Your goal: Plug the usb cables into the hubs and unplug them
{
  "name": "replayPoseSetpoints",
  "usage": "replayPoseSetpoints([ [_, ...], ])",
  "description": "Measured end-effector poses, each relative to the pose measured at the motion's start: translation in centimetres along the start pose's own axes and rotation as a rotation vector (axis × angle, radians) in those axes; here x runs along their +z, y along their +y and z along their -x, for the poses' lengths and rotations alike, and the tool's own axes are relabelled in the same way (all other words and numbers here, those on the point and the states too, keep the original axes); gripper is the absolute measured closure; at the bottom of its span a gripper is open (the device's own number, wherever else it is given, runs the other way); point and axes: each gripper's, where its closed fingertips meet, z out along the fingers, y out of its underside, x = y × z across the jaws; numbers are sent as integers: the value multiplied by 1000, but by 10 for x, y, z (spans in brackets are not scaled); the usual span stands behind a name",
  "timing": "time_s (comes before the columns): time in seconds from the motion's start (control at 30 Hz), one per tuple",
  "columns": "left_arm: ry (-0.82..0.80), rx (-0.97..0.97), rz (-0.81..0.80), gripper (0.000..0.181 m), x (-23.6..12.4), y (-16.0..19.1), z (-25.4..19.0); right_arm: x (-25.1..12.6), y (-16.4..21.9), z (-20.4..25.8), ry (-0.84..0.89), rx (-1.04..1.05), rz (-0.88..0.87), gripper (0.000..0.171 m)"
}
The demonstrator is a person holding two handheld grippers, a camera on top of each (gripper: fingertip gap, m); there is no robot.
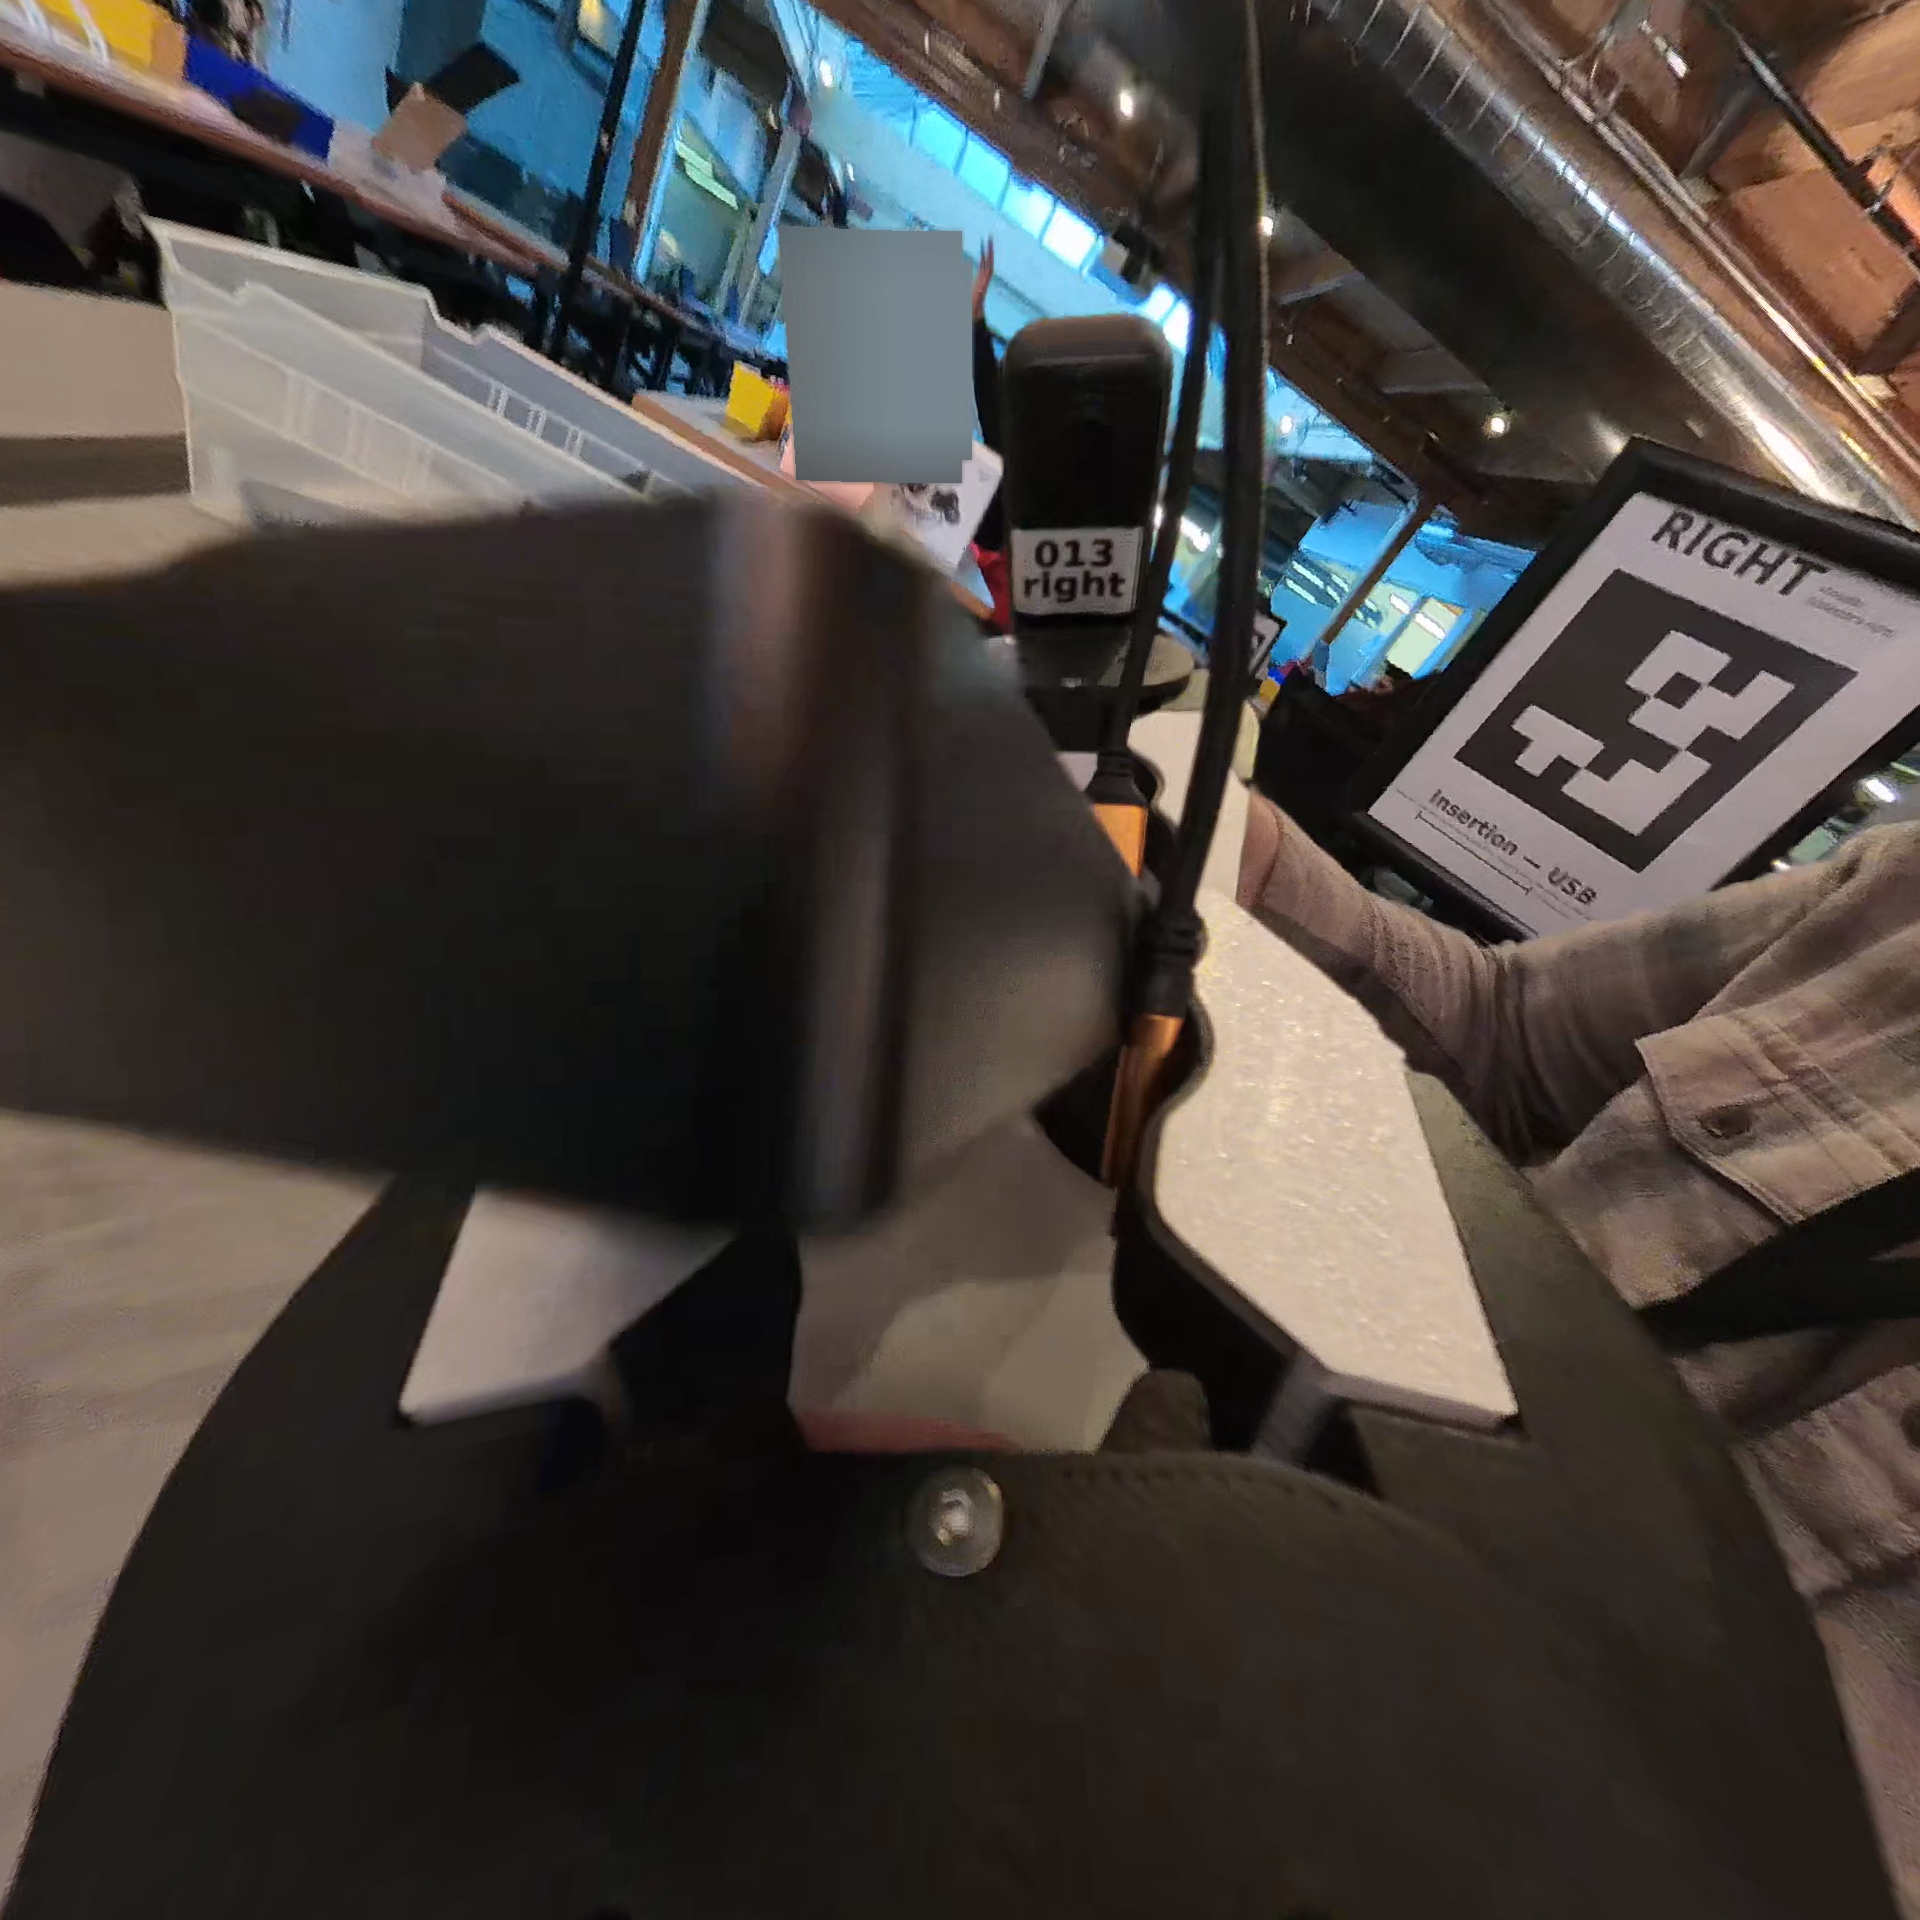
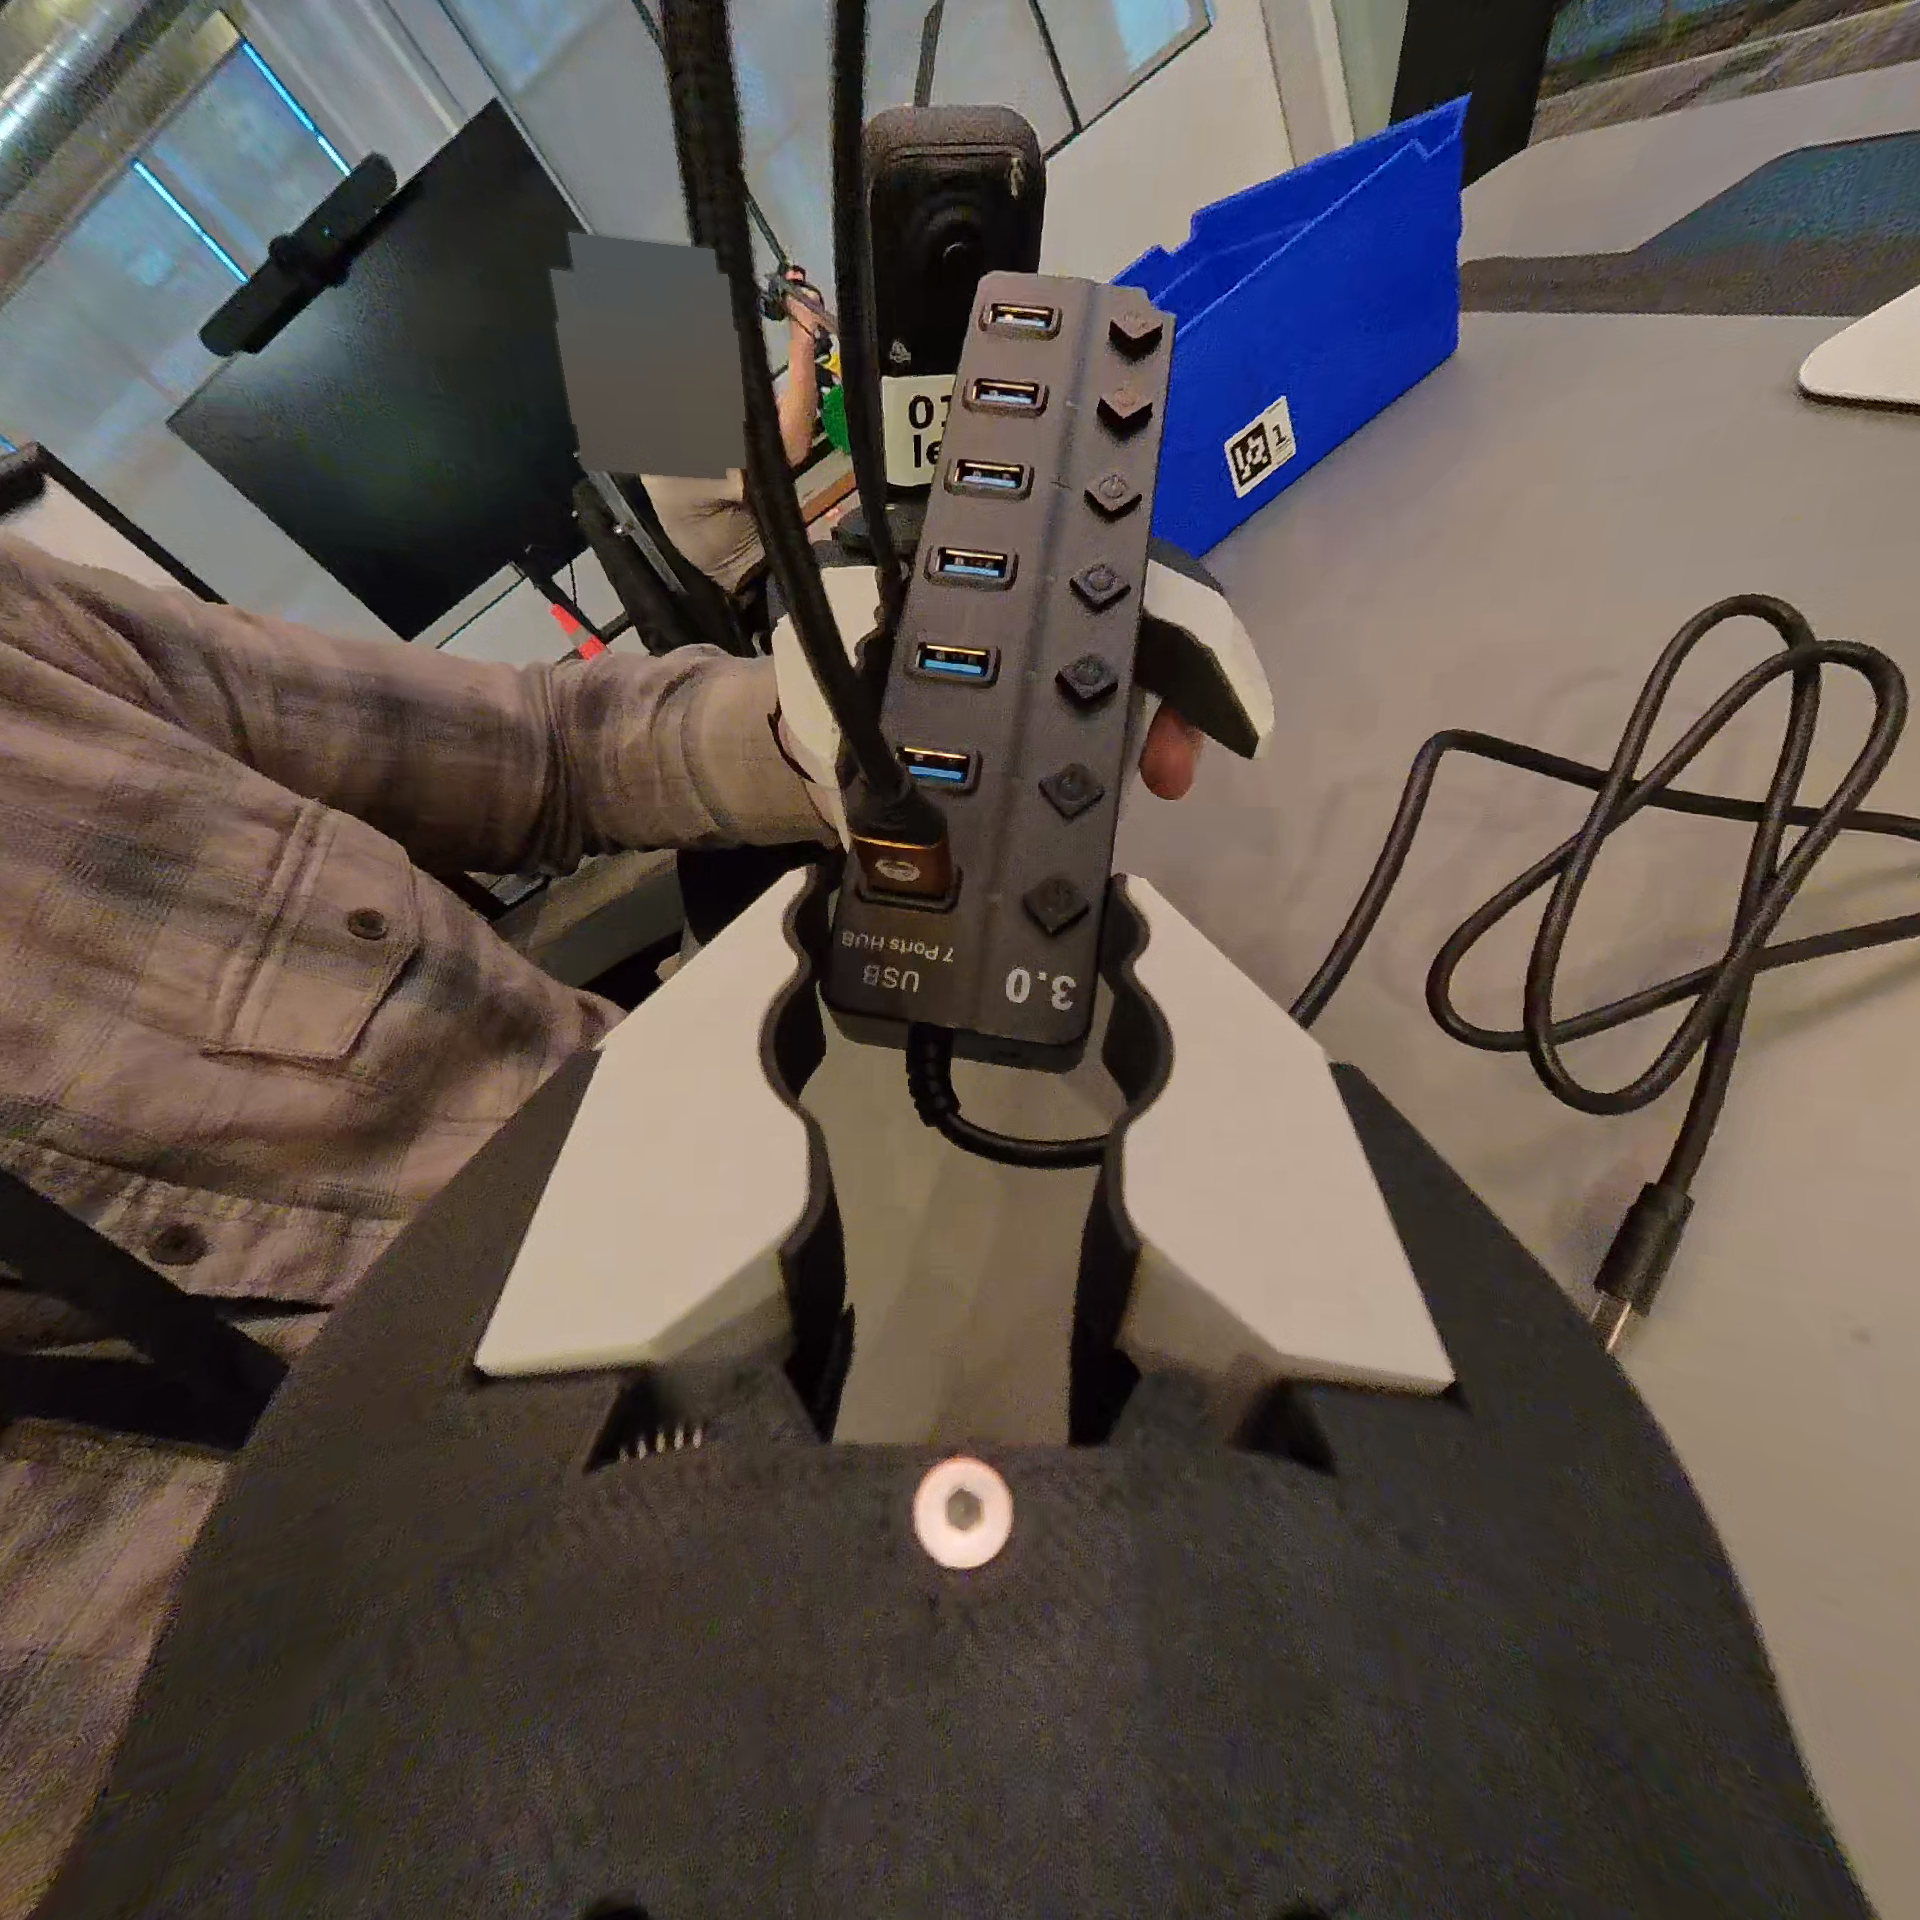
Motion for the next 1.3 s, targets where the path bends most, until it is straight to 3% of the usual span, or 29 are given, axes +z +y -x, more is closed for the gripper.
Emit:
replayPoseSetpoints([
  [0.03,-6,4,-21,106,1,-2,0,0,2,0,-4,-8,26,121],
  [0.4,-63,130,-79,110,1,-26,-2,1,-10,-6,29,-138,32,121],
  [0.5,-83,166,-87,111,-2,-32,1,-3,-14,-12,77,-199,19,98],
  [0.6,-106,189,-110,121,-9,-41,6,-10,-17,-16,128,-268,20,93],
  [0.83,-105,254,-25,122,-6,-33,12,-17,-18,-23,138,-284,40,107],
  [0.93,-102,313,11,122,-5,-33,10,-22,-19,-28,147,-342,56,103],
  [1.1,-69,380,47,122,-1,-41,2,-14,-23,-18,127,-419,77,128],
  [1.23,-15,412,111,122,5,-39,-5,-10,-25,-14,63,-407,50,131],
  [1.3,-1,433,130,122,8,-38,-8,-9,-27,-13,33,-400,27,144],
])
